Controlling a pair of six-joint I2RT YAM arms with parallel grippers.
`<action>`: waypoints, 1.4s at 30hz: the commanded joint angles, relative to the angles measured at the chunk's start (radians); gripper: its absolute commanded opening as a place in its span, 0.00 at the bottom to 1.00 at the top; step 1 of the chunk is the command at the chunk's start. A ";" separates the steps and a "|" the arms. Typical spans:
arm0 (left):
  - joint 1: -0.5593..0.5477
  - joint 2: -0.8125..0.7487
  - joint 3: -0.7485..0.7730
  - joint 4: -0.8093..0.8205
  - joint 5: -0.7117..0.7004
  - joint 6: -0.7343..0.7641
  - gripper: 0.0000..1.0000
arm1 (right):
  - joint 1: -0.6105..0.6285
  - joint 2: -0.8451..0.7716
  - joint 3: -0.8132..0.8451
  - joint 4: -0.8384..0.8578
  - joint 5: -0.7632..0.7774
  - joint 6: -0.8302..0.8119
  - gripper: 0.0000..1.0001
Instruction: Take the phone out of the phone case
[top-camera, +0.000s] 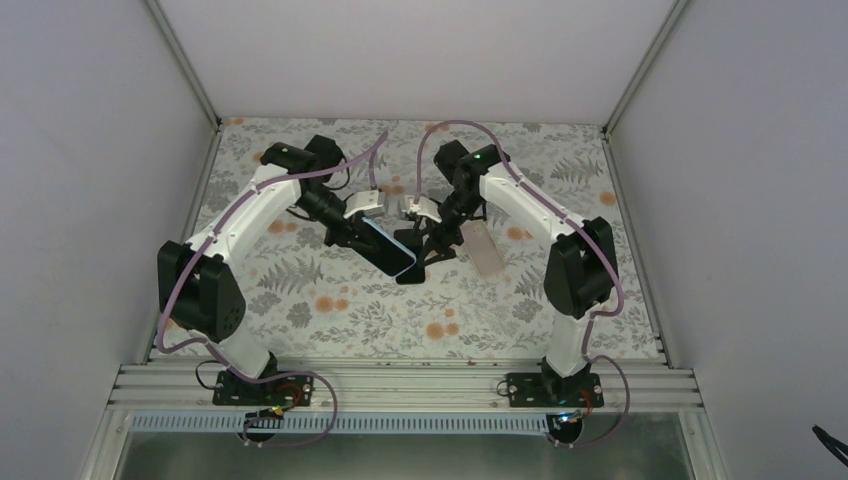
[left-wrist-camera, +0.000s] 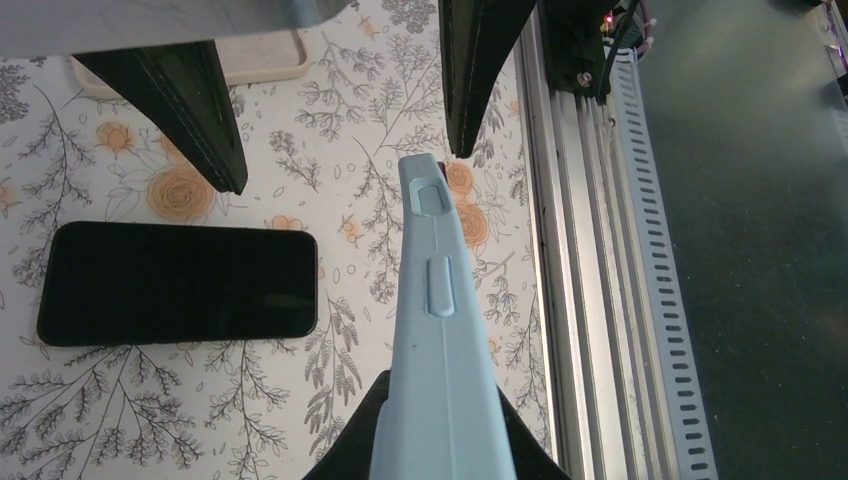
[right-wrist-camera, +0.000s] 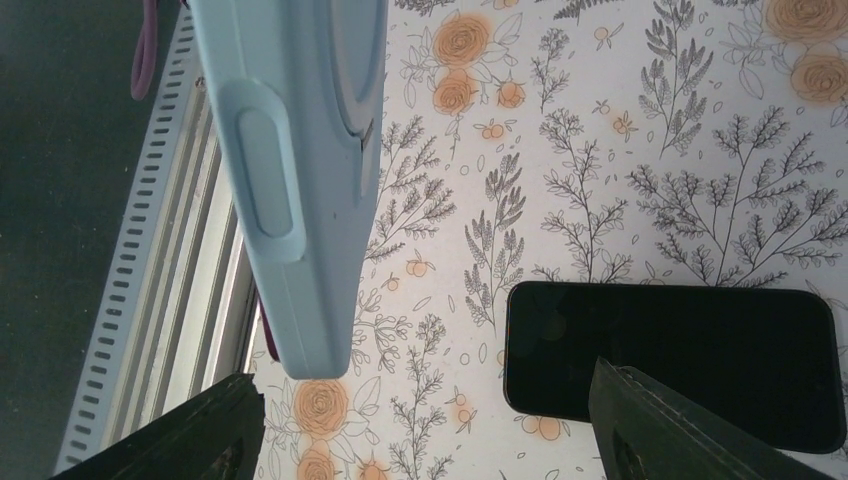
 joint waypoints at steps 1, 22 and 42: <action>-0.001 -0.005 0.026 0.006 0.071 0.015 0.02 | 0.016 0.003 0.033 -0.004 -0.037 0.018 0.84; -0.001 -0.016 0.006 0.006 0.065 0.023 0.02 | -0.001 0.052 0.079 -0.002 -0.004 0.009 0.84; -0.001 -0.012 0.015 0.006 0.064 0.023 0.02 | -0.027 0.050 0.073 -0.002 0.001 -0.004 0.83</action>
